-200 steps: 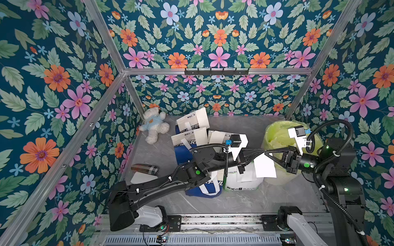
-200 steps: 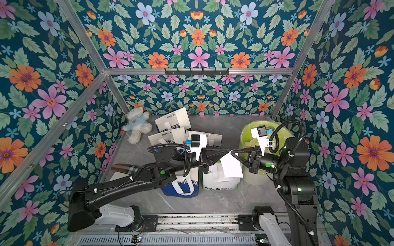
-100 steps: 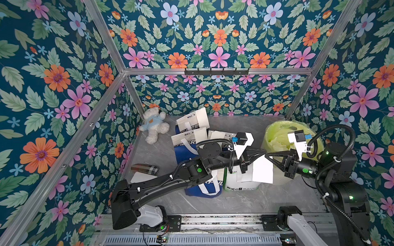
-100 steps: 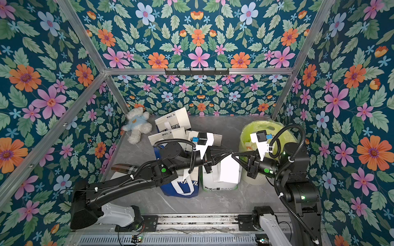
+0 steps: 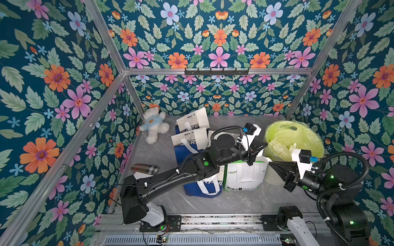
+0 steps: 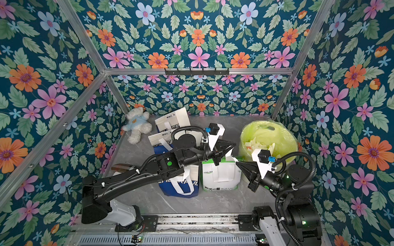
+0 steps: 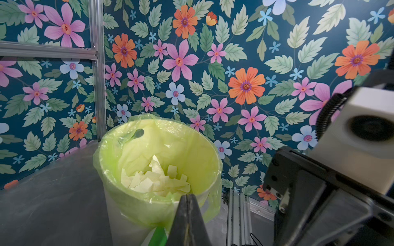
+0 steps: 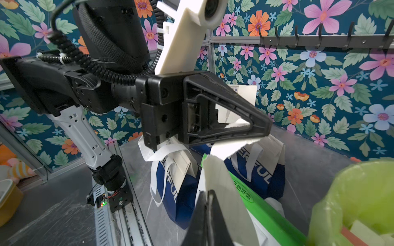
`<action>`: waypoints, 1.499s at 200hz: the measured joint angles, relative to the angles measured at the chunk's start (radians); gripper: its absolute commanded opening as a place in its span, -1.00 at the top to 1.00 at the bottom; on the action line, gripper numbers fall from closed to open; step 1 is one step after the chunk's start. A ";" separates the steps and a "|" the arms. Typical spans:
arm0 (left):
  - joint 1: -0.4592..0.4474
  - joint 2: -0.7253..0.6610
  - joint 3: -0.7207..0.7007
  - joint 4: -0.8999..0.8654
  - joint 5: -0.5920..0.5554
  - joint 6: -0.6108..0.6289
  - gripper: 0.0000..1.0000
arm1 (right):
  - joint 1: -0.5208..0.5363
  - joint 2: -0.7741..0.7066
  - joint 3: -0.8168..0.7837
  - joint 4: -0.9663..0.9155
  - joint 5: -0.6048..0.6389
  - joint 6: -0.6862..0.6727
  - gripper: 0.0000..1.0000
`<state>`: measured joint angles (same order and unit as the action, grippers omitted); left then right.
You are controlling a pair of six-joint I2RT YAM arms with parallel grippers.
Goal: Shred takeout receipts and throw away
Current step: Shred the takeout receipt, then place the takeout receipt in the trash bin.
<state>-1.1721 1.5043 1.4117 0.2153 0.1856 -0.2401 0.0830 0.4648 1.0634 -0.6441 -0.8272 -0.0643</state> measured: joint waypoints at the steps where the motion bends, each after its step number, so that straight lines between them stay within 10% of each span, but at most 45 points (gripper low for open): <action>1: 0.000 0.000 0.001 0.000 -0.001 0.000 1.00 | 0.001 -0.001 -0.001 -0.002 0.001 -0.001 1.00; 112: 0.189 0.172 0.210 -0.066 -0.027 0.019 1.00 | 0.010 0.021 0.111 -0.161 0.291 0.044 1.00; 154: 0.171 0.285 0.314 -0.074 0.053 0.022 1.00 | 0.010 0.142 0.250 -0.225 0.648 0.118 1.00; 214: 0.104 0.432 0.542 -0.023 0.129 -0.024 1.00 | 0.010 0.143 0.233 -0.230 0.823 0.243 0.45; 300: 0.056 0.795 0.971 0.161 0.201 -0.199 1.00 | 0.010 0.029 0.241 -0.231 0.993 0.296 0.37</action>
<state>-1.1164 2.2993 2.3825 0.3763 0.3862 -0.4393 0.0925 0.4938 1.3048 -0.8753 0.1654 0.2321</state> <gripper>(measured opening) 0.050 0.317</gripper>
